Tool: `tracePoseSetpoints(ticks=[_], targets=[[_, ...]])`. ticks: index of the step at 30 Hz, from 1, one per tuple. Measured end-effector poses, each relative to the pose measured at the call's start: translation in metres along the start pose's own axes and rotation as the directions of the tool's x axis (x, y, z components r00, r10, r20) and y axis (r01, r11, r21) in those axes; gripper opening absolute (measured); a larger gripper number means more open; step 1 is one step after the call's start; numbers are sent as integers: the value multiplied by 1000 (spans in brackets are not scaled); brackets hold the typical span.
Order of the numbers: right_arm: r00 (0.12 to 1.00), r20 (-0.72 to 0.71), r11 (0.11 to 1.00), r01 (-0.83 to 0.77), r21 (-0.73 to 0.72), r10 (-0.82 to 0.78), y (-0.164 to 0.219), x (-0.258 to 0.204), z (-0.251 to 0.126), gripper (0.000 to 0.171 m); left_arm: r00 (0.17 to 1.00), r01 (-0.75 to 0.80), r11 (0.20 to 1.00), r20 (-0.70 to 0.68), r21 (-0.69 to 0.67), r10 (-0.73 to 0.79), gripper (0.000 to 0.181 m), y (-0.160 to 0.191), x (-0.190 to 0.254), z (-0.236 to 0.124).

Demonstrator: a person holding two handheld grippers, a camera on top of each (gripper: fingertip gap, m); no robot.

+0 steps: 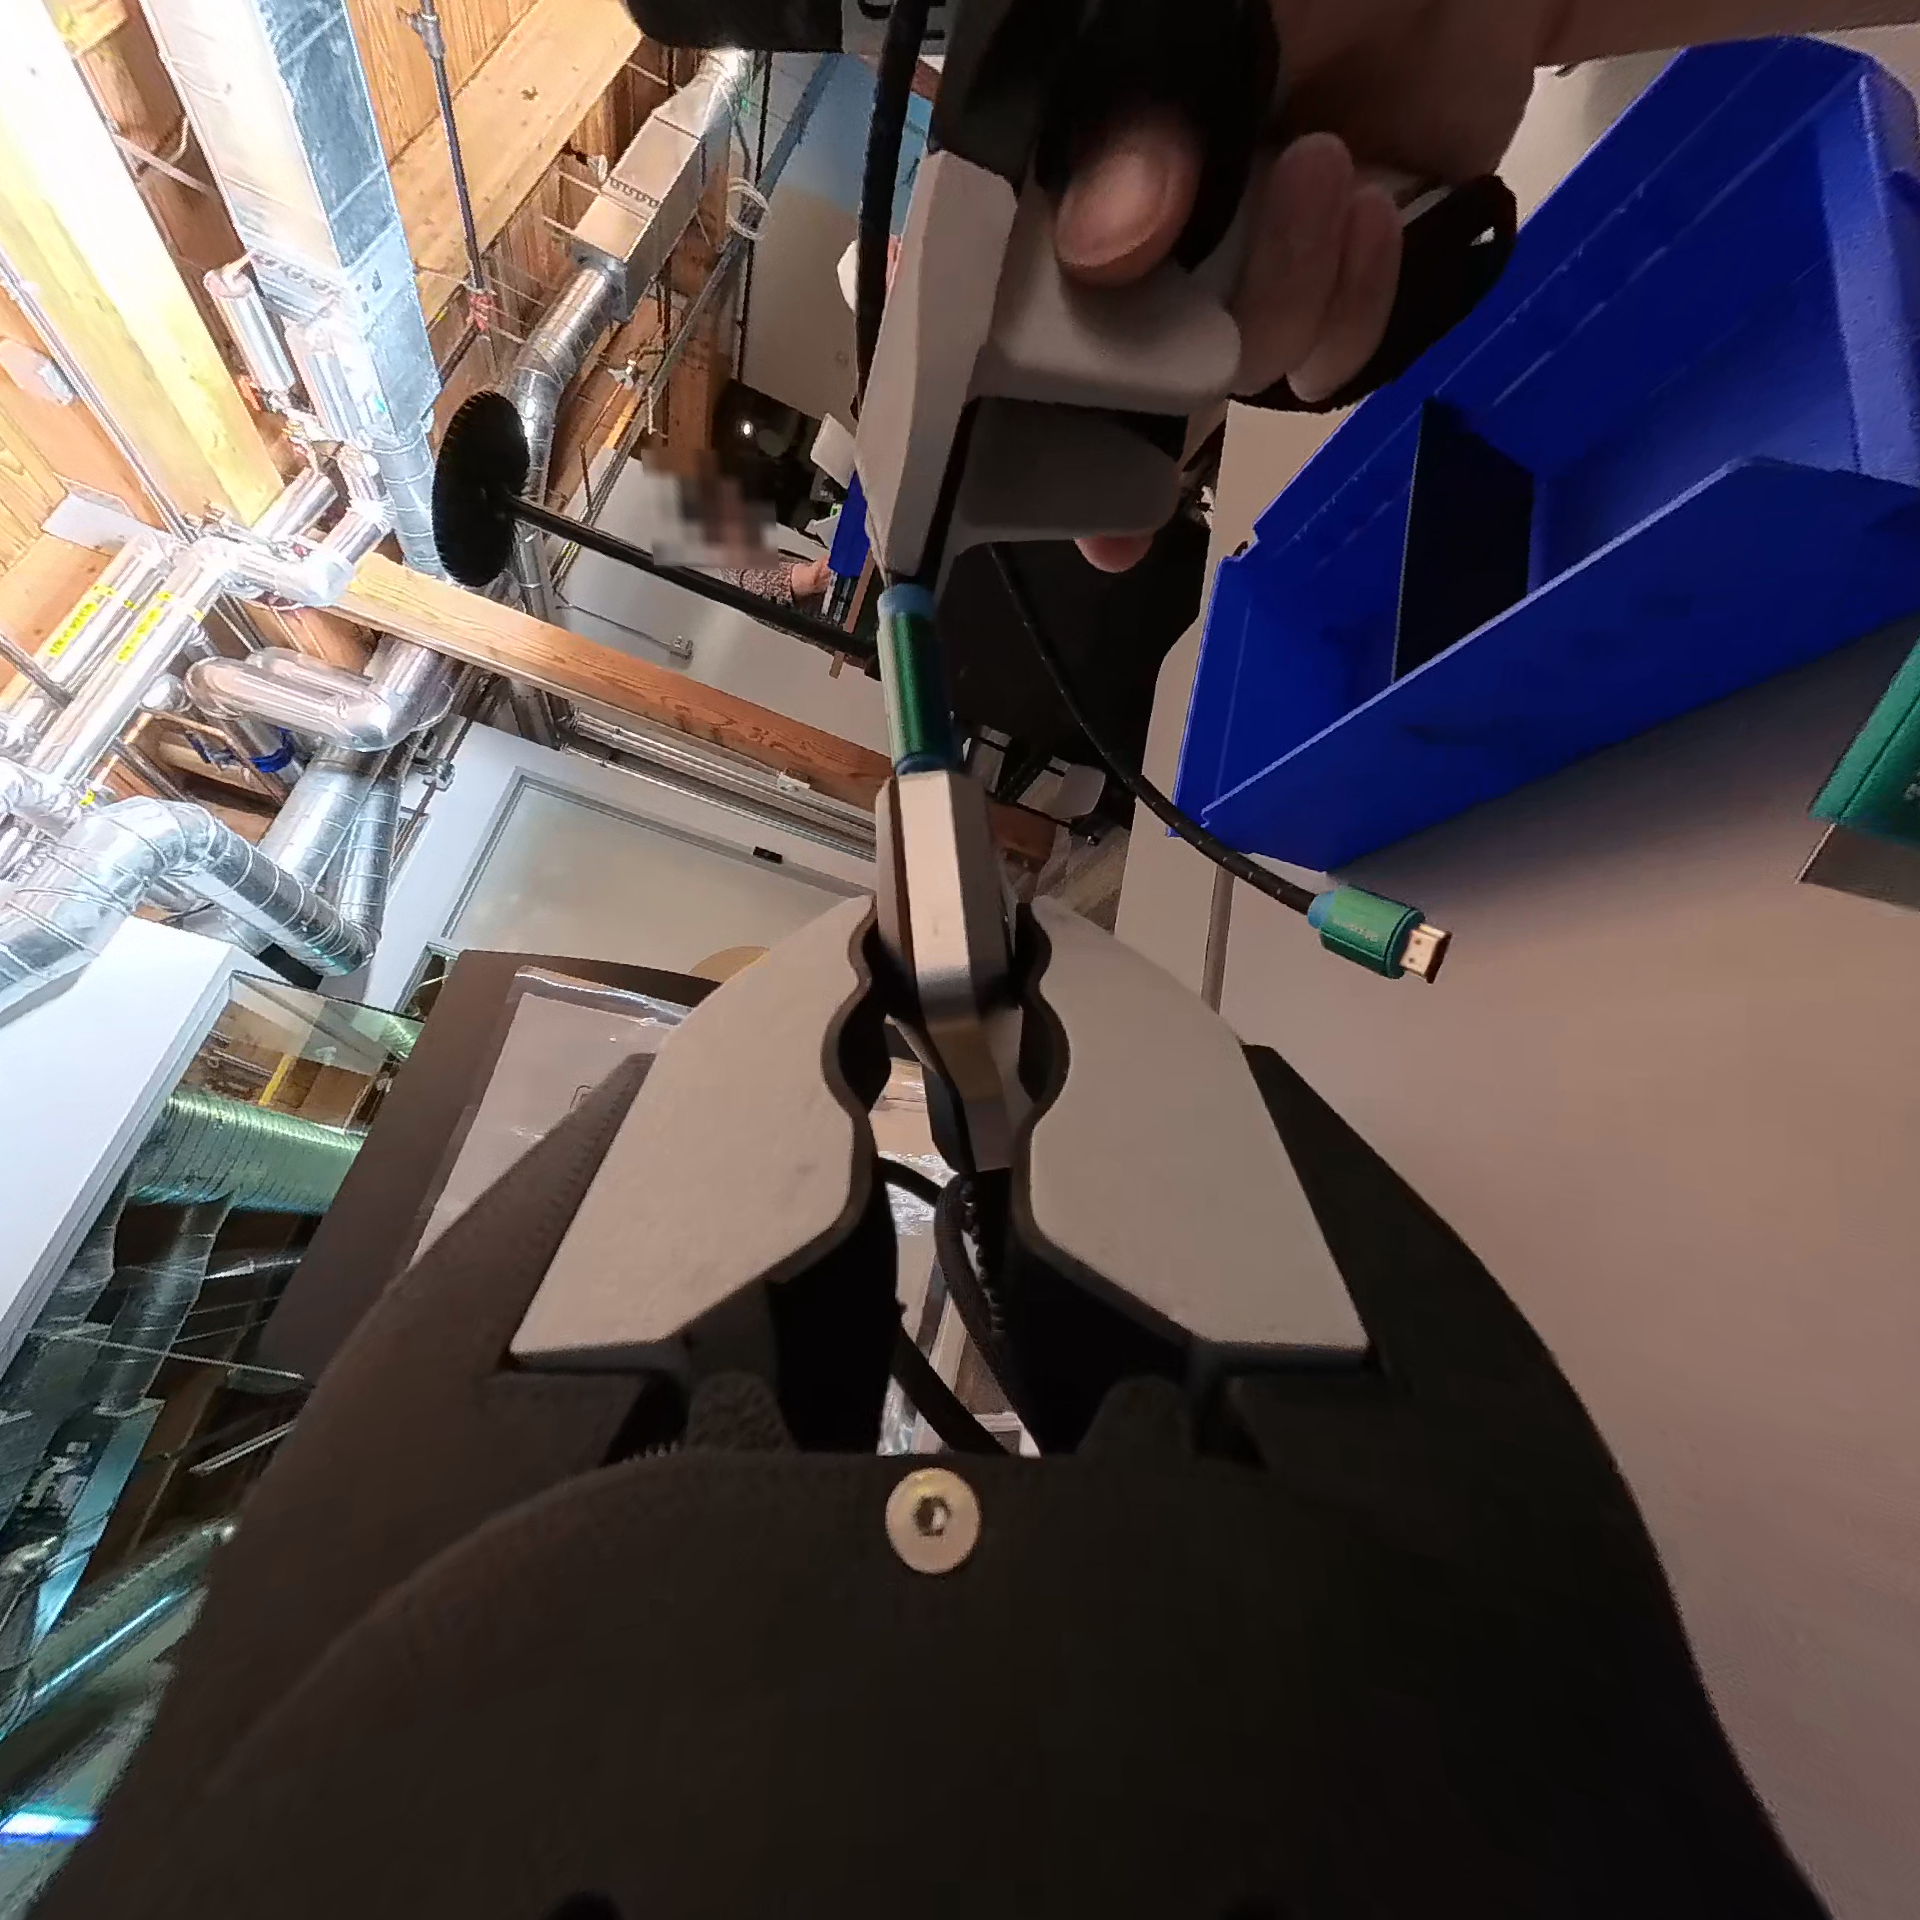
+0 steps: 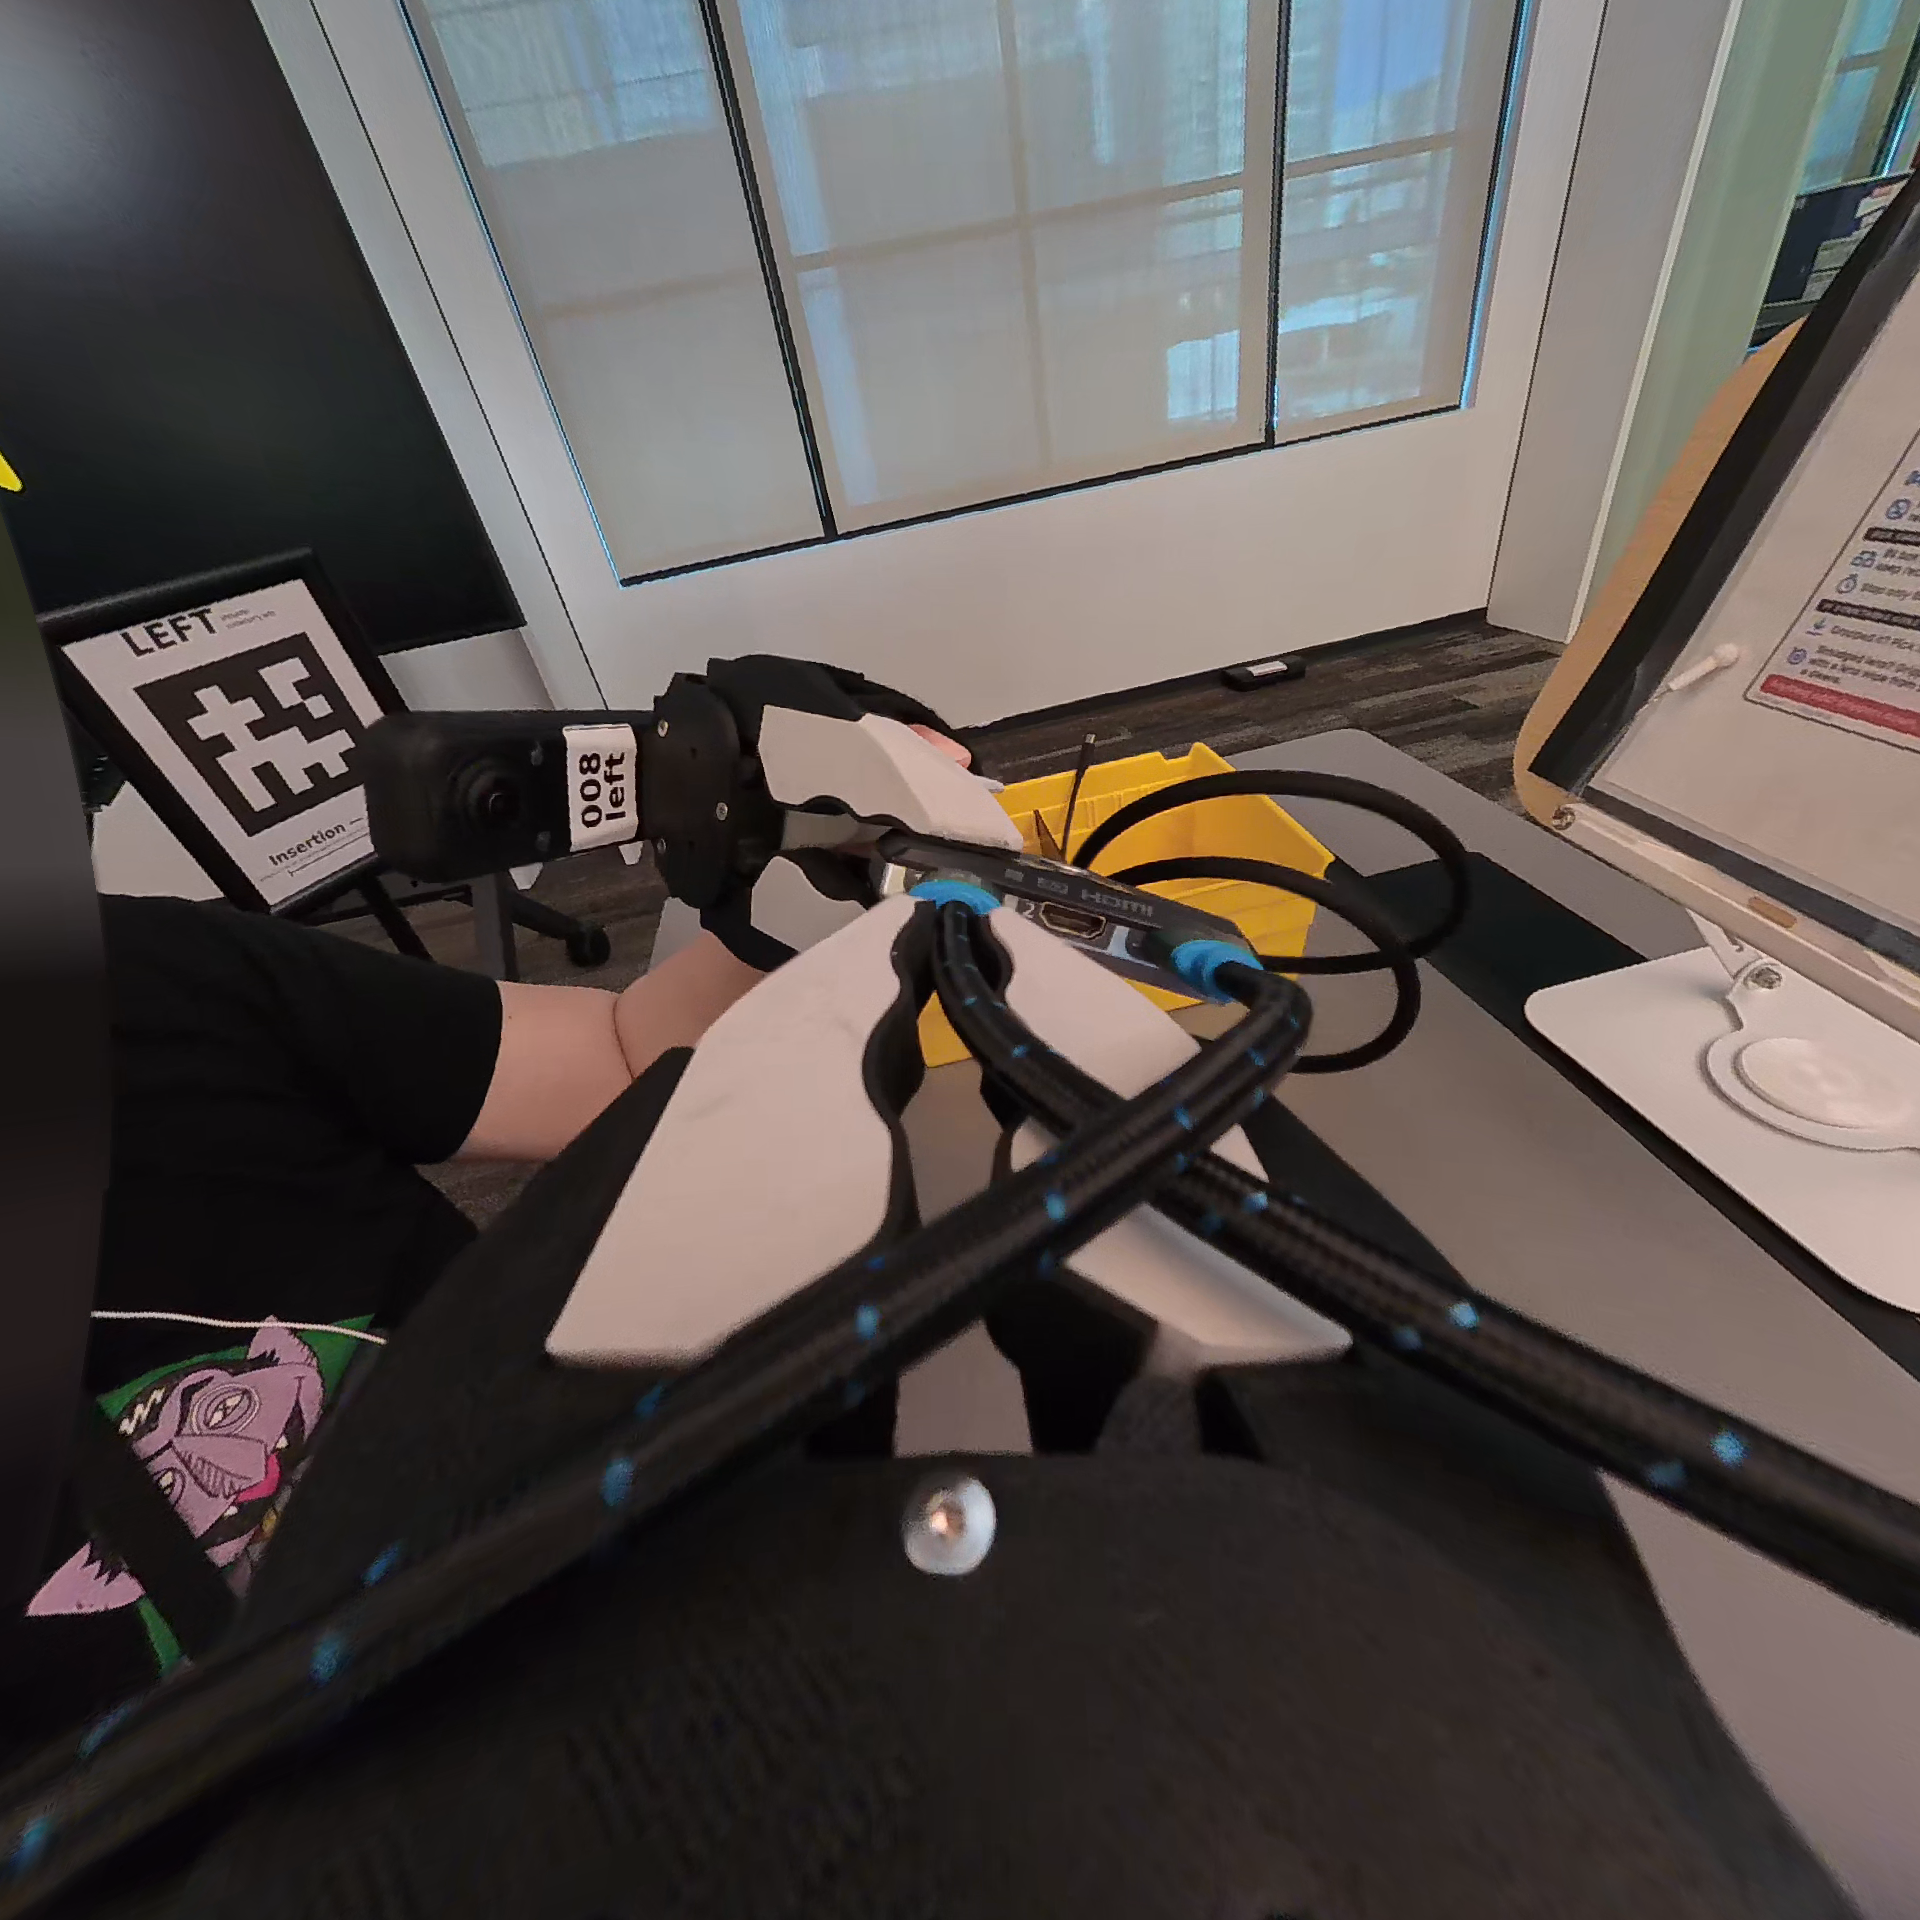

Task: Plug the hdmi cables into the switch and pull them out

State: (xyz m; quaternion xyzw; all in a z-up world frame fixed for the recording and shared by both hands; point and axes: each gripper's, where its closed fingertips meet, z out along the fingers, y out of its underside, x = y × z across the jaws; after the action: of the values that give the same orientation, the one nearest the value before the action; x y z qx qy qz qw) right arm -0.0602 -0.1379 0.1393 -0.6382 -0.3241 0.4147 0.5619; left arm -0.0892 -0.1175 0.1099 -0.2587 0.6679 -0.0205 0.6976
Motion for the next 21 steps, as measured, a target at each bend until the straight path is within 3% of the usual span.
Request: tracePoseSetpoints(ticks=[13,17,21], targets=[[998,-55,1000,18,-13,-19,5,10,6,7,999,36,997,-6,-64,-37,20,15,3,10],[989,-82,992,120,-31,-122,4,11,8,7,994,112,994,-5,-4,-112,20,18,-5,10],[920,-100,911,353,-212,-379,19,6,-5,10,954,299,950,-20,96,-298,20,14,-26,-4]])
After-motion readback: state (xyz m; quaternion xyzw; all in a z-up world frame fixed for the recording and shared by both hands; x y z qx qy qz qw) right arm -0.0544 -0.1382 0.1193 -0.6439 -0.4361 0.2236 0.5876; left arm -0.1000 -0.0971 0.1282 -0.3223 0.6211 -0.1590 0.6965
